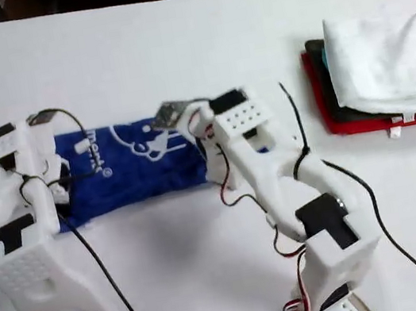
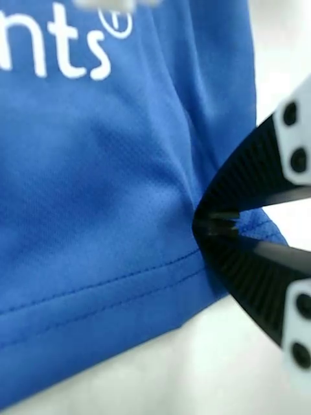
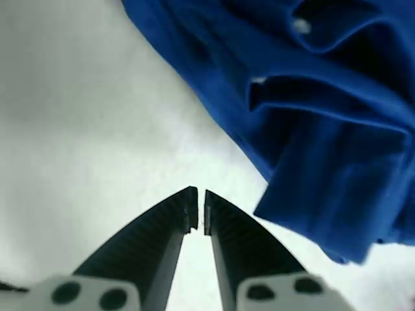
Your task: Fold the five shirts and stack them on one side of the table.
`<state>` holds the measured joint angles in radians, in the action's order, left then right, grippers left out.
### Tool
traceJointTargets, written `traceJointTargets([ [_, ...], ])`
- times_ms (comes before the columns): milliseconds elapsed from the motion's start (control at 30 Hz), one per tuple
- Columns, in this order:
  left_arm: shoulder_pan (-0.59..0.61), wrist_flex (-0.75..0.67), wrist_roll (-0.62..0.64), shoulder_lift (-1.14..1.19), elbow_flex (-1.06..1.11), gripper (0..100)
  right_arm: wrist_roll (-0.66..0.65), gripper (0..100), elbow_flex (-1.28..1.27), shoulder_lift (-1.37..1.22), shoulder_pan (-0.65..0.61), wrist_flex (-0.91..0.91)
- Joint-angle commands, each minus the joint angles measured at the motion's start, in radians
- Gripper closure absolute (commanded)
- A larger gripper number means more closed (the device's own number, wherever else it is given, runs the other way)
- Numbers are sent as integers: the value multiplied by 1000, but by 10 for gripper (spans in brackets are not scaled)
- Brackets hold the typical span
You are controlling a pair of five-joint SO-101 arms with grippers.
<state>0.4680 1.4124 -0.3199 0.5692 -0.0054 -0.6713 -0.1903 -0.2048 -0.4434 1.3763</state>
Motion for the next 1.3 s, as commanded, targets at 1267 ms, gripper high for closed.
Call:
traceJointTargets([
  [1267,0,-9,0,28,-15,974,190,978,410,-226,-81,-128],
])
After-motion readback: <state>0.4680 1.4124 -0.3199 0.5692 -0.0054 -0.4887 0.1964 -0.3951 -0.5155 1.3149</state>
